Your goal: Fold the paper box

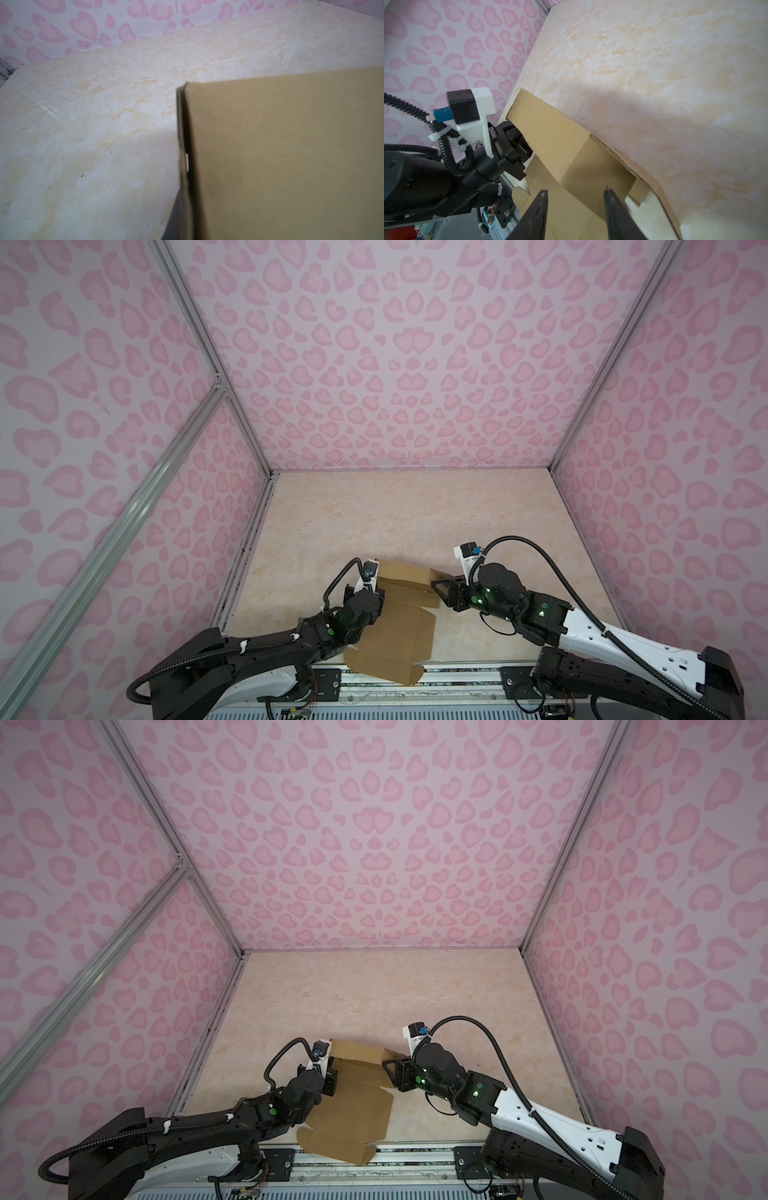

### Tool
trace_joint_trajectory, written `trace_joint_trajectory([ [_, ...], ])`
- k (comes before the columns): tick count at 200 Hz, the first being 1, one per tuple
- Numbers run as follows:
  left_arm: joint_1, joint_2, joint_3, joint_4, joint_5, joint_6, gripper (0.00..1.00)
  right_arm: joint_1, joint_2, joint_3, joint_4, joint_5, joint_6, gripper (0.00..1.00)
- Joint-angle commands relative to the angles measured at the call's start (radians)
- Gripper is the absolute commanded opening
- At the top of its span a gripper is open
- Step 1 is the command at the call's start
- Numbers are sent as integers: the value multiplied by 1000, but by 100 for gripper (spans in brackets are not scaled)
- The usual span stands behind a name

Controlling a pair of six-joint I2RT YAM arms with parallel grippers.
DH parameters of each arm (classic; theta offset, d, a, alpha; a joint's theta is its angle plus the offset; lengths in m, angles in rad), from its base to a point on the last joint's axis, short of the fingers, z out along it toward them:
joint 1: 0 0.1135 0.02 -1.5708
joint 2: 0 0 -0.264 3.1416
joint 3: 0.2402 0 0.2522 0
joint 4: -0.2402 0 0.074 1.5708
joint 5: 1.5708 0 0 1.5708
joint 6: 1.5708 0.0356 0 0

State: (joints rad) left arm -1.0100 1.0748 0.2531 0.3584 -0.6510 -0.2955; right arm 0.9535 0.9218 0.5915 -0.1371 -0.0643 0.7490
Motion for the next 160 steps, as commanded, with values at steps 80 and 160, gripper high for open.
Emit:
trace_joint_trajectory([
  [80,-22,11,-1,9,5,-53,3,-1,118,-19,214,-31,62,48],
  [160,-42,-2,-18,18,-22,-80,3,-6,204,-13,325,-59,124,43],
])
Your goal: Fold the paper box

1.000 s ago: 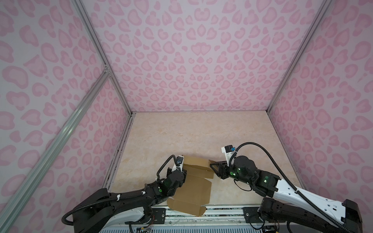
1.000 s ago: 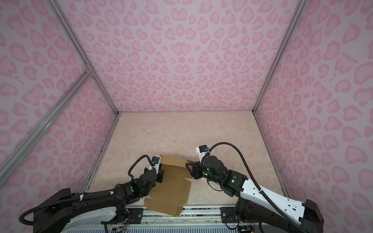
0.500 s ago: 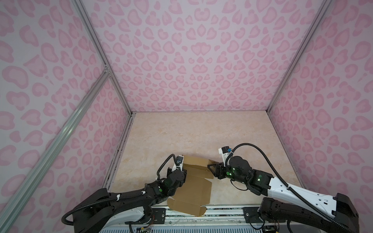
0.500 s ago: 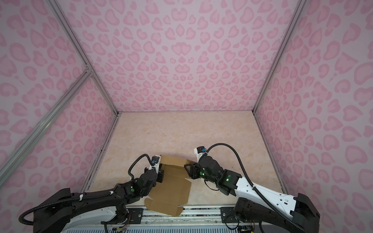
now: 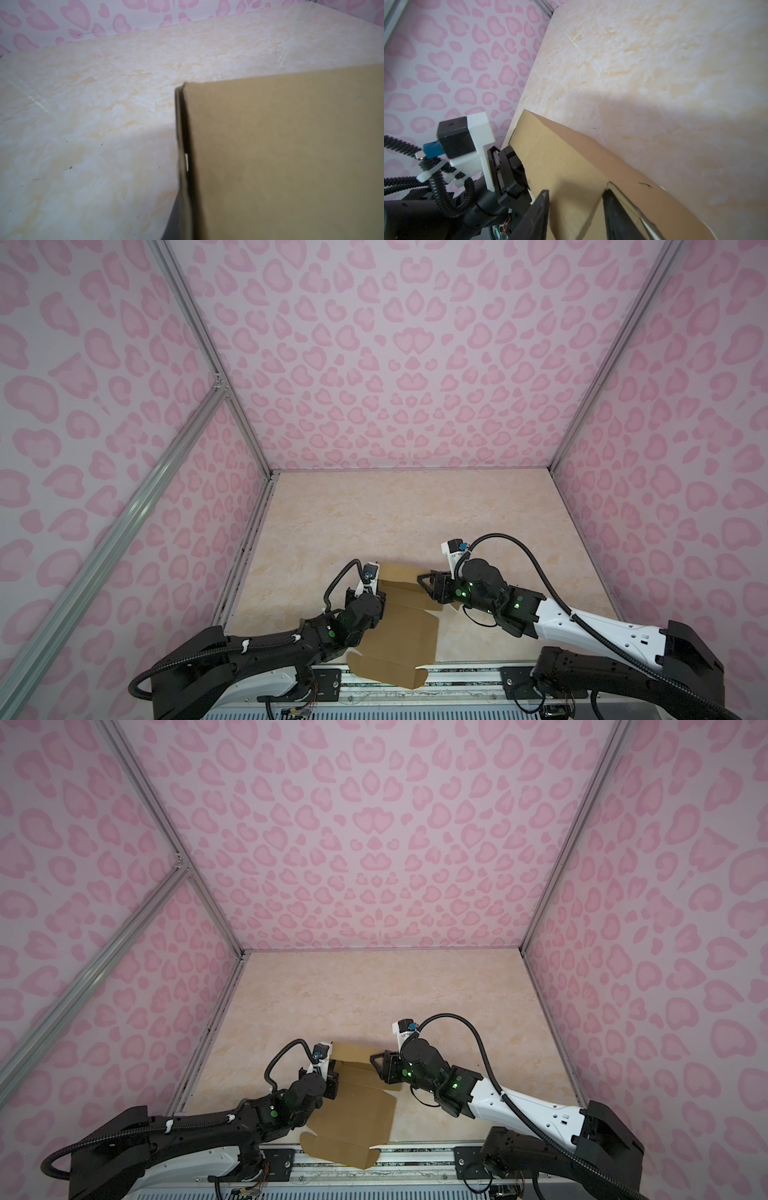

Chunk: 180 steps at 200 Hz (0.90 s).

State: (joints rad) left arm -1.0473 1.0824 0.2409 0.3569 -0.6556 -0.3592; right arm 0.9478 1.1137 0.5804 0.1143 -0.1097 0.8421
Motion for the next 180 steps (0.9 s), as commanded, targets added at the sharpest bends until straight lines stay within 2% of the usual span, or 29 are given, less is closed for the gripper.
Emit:
trace_joint_trajectory([
  [1,-5,-10,-6,19,-18,-18,3,-1,12,-2,74,-13,31,42],
  [63,-10,-61,-26,-2,-58,-60,3,0,13,-43,129,10,85,31],
  [135,-10,-107,-14,-82,-93,-178,3,0,30,-93,241,-10,129,26],
  [180,-10,-137,12,-161,-113,-243,3,-11,-89,-86,31,120,105,32],
])
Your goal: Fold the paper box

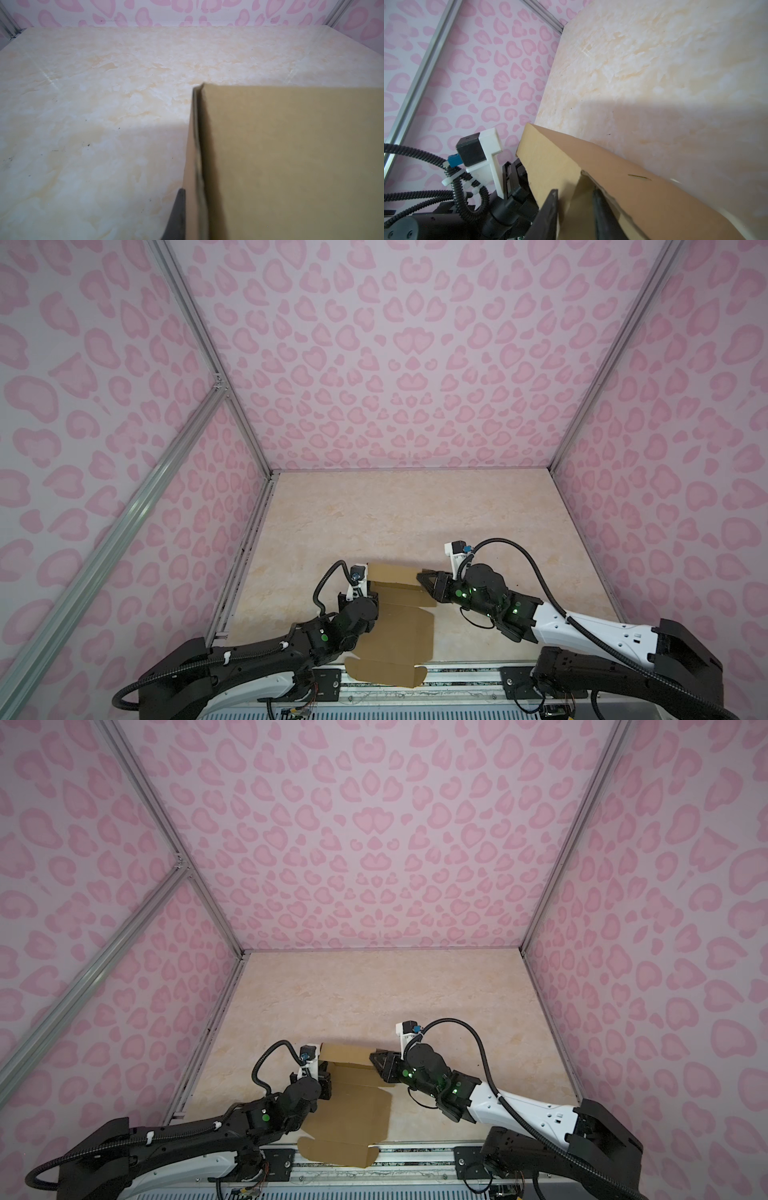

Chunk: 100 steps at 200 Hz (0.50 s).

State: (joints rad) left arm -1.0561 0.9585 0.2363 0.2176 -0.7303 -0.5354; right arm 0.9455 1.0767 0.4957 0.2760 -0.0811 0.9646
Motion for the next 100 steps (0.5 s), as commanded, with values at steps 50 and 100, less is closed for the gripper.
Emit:
trace_joint_trajectory([
  [50,0,-47,10,-82,-76,-89,4,-58,-169,-62,-304,55,-91,31],
  [100,-1,-64,7,-109,-64,-134,4,9,-163,-139,-265,83,-71,32],
])
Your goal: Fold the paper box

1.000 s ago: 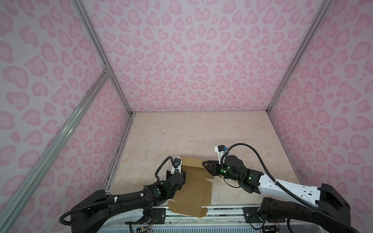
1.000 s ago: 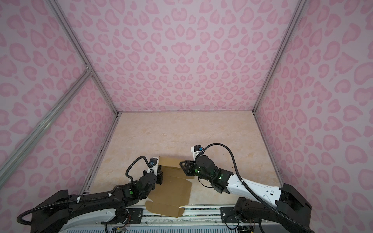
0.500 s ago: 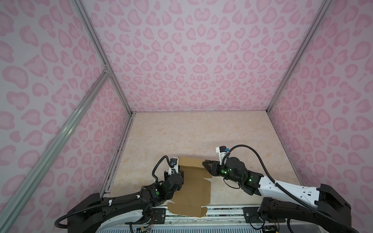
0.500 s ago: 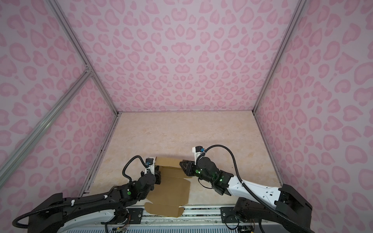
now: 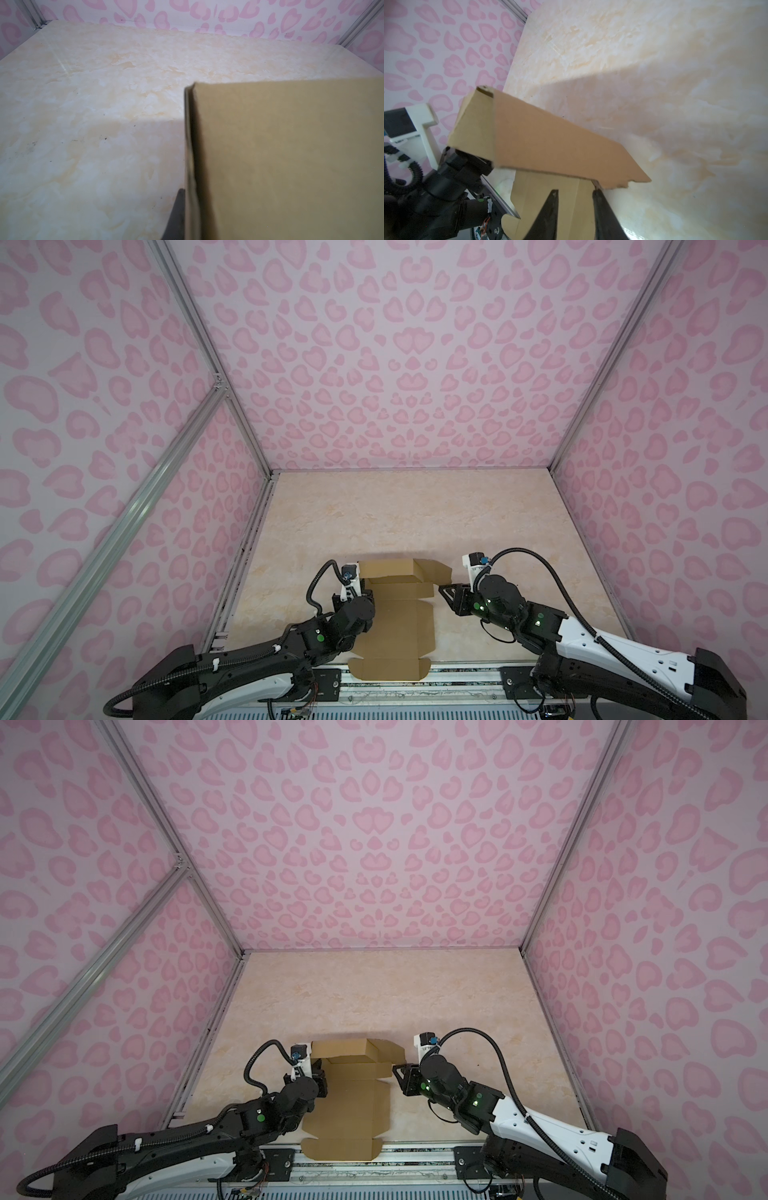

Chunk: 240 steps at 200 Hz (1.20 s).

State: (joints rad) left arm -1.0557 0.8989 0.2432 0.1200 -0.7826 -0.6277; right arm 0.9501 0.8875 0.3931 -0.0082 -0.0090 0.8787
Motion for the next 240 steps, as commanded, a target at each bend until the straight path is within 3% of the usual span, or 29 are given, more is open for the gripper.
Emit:
trace_joint_trajectory([
  [1,-2,-5,0,-11,-12,-42,4,5,29,-38,22,11,16,32],
  [61,-22,-1,-13,-13,2,-72,4,7,216,-83,339,-34,11,42],
  [124,-35,-36,-8,-35,-6,-84,4,7,414,-114,599,-33,51,39],
  [240,-50,11,-7,-43,-17,-123,4,114,428,-15,514,74,-62,39],
])
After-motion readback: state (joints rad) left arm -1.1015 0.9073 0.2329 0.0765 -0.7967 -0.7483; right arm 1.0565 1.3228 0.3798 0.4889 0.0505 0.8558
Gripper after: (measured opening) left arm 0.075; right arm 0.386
